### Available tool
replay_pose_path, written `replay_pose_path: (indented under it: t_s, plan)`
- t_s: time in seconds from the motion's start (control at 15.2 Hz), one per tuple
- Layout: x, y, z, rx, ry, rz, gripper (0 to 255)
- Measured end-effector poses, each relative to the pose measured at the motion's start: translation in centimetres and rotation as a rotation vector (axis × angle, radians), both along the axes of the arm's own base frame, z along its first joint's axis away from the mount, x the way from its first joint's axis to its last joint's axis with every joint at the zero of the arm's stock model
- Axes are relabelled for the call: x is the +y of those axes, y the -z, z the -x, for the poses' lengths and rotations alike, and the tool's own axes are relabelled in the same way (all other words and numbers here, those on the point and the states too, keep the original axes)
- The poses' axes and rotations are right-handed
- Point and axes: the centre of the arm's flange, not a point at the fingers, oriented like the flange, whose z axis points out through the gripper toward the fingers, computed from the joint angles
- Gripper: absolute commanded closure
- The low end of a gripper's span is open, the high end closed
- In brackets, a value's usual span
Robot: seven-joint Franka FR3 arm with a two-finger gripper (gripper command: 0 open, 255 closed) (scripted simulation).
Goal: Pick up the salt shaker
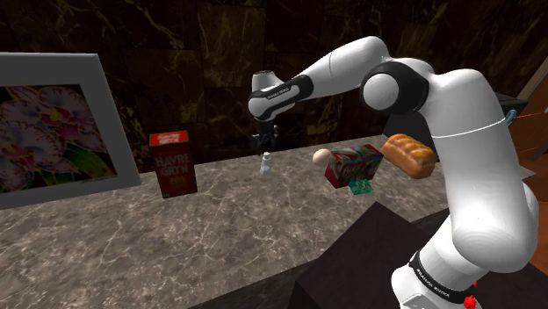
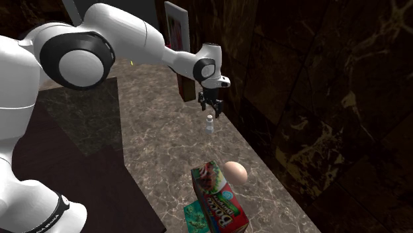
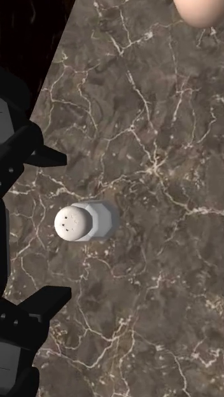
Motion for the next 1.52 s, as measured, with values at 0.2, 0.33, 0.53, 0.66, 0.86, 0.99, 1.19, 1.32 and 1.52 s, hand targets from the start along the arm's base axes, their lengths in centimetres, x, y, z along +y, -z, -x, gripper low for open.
replay_pose_path:
  t_s: [0.2, 0.33, 0.53, 0.66, 0.86, 0.99, 1.19, 1.32, 1.52]
  plan:
    - [-0.1, 1.9, 0.0, 0.0, 0.0, 0.0, 0]
    - [0.0, 2.4, 0.0, 0.0, 0.0, 0.0, 255]
    - [-0.2, 2.3, -0.1, -0.004, 0.001, 0.001, 255]
    - [-0.3, 2.2, -0.2, -0.006, 0.002, 0.002, 255]
    - [-0.3, 2.2, -0.2, -0.007, 0.002, 0.002, 255]
    - [-0.2, 2.2, -0.2, -0.007, 0.002, 0.002, 255]
    - [0.0, 1.5, -0.1, -0.001, 0.0, 0.0, 255]
    - [0.1, 0.5, -0.1, -0.001, 0.0, 0.0, 255]
    - [0.0, -1.1, -0.1, -0.001, 0.0, 0.0, 255]
